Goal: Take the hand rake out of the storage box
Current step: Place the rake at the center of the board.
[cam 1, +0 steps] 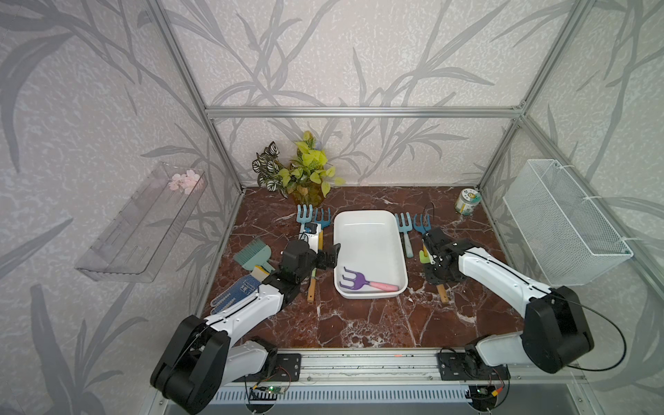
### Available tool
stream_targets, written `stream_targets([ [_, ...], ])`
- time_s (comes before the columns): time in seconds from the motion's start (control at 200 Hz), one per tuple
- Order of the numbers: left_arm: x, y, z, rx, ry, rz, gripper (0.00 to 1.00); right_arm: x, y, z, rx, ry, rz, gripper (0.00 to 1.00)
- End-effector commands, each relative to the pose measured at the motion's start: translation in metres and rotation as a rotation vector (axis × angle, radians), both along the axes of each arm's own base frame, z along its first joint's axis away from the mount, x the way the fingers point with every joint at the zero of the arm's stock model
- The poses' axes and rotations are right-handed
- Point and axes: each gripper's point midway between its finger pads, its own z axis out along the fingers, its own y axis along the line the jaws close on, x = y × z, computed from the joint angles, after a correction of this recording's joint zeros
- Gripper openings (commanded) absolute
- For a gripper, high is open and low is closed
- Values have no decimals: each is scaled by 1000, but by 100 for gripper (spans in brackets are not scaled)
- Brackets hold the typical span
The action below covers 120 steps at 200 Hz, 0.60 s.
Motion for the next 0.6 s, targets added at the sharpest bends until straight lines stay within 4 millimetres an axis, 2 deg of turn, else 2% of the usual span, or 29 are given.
stream_targets([
  [0.0, -2, 2, 7, -13, -30, 2, 100, -1, -2, -12, 9, 47, -9, 14],
  [0.215, -2, 3, 8, -11, -35, 7, 100, -3, -3, -30, 17, 121, -24, 16],
  [0.595, -2, 5, 7, -7, -33, 12, 100, -6, -7, -45, 33, 186, -57, 20],
])
